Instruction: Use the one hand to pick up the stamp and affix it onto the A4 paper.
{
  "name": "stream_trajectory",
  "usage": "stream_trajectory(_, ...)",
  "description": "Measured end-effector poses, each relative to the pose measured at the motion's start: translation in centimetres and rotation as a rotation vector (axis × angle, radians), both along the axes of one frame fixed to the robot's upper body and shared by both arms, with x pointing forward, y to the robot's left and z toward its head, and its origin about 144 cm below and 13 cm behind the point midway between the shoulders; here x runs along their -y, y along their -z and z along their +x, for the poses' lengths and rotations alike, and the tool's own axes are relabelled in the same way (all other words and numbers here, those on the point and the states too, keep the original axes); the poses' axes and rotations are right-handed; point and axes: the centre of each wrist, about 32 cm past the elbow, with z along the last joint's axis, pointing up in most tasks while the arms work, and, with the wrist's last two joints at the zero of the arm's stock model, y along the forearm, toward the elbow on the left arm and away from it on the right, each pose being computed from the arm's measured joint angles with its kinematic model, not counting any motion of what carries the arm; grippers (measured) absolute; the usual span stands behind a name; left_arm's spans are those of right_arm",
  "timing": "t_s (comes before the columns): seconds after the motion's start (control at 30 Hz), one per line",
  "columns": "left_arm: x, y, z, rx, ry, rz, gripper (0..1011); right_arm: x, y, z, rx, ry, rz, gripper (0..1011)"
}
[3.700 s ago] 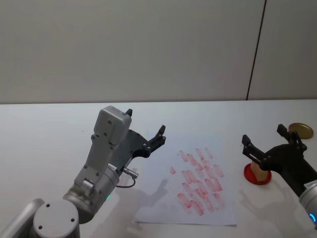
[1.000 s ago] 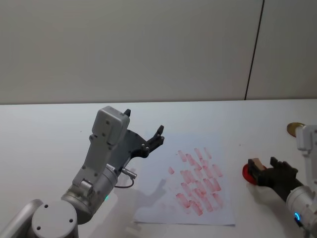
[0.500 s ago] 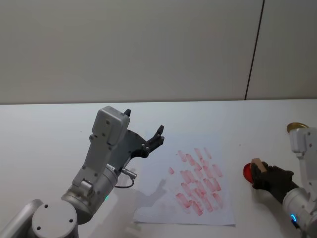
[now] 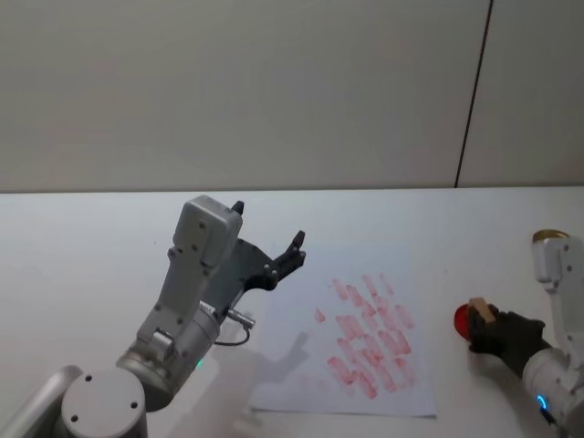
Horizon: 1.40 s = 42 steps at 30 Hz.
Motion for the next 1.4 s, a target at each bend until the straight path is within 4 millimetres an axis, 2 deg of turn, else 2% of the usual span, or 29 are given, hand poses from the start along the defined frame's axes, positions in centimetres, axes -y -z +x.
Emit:
stream_trajectory(0.43, 0.0, 0.0, 0.0, 0.0, 0.0, 0.0, 993, 0.0, 0.1, 0.0, -0.018, 0.008, -0.002, 220)
stream_trajectory(0.73, 0.0, 0.0, 0.0, 0.0, 0.0, 0.0, 993, -0.2, -0.4, -0.5, 0.038, 0.005, -0.024, 220)
stream_trajectory(1.4, 0.0, 0.0, 0.0, 0.0, 0.0, 0.0, 993, -0.2, -4.0, -1.2, 0.329, -0.049, -0.089, 220)
